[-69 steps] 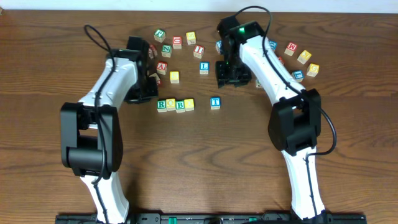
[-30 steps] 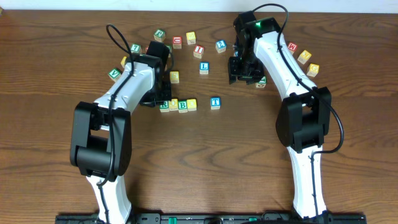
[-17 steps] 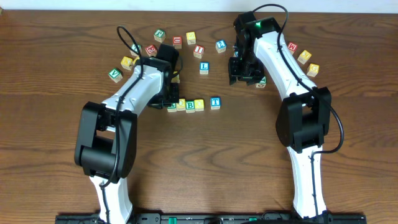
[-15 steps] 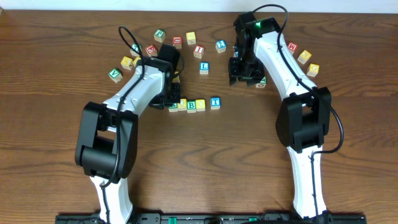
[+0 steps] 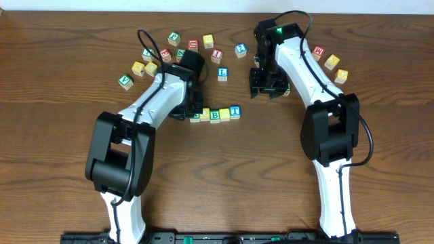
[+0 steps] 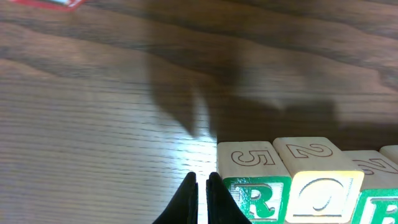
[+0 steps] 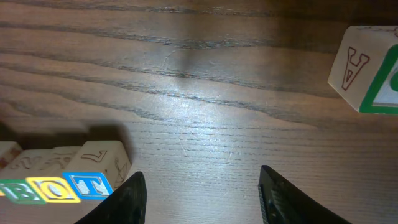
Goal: Spell out ROBOT
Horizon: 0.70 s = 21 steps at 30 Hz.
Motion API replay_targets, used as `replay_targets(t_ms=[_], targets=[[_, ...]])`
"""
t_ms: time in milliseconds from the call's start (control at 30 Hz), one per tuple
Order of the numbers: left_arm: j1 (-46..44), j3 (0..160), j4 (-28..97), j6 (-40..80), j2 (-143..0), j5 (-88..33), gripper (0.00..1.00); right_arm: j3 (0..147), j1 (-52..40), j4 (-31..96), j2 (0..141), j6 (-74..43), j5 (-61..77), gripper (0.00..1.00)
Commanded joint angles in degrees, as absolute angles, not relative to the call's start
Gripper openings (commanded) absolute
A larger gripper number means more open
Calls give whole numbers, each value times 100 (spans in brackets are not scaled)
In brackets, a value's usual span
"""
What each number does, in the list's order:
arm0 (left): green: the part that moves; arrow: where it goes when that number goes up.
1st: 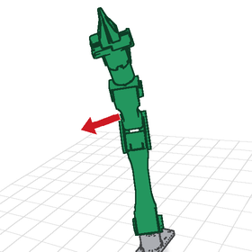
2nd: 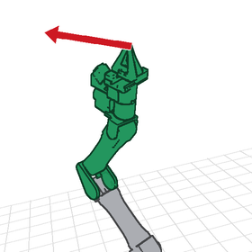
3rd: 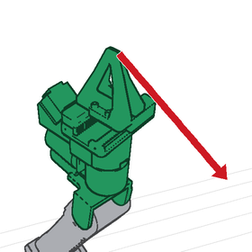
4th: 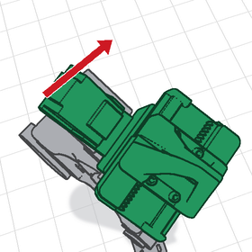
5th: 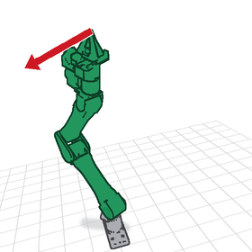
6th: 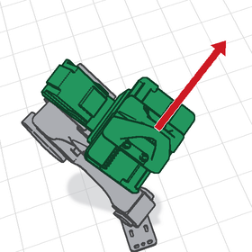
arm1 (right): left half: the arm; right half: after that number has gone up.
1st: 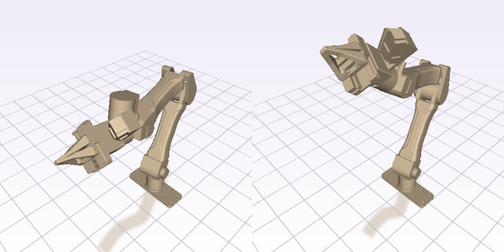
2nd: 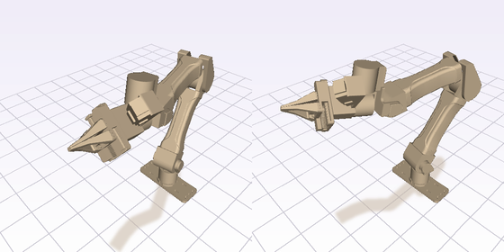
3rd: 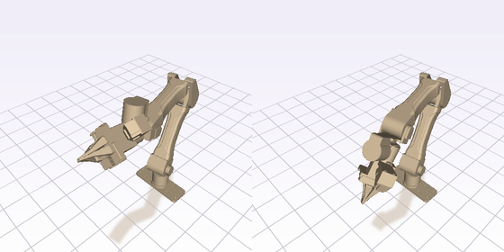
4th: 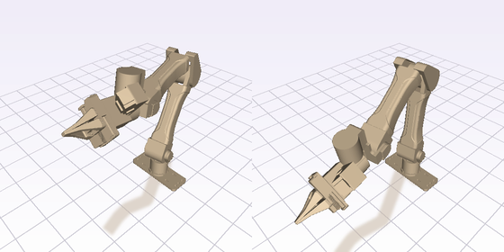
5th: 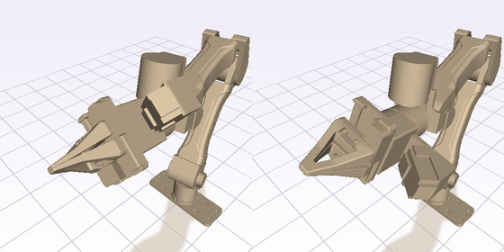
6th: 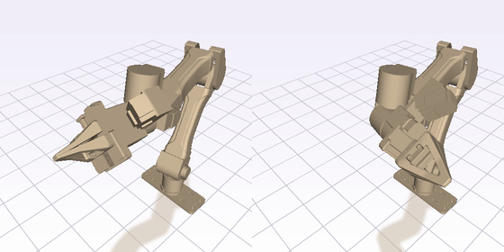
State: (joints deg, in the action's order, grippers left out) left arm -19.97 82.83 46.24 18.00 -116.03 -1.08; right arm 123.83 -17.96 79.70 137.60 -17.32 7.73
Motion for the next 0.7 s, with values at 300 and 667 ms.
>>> replay_targets(t_ms=[300,667], targets=[[-2211,8246,4353,1925,-11563,-456,8,12339,-1848,7953,13537,-1662,749,52],[-2248,8246,4211,2029,-11563,-716,7,12339,-1870,7756,13537,-1664,1035,45]])
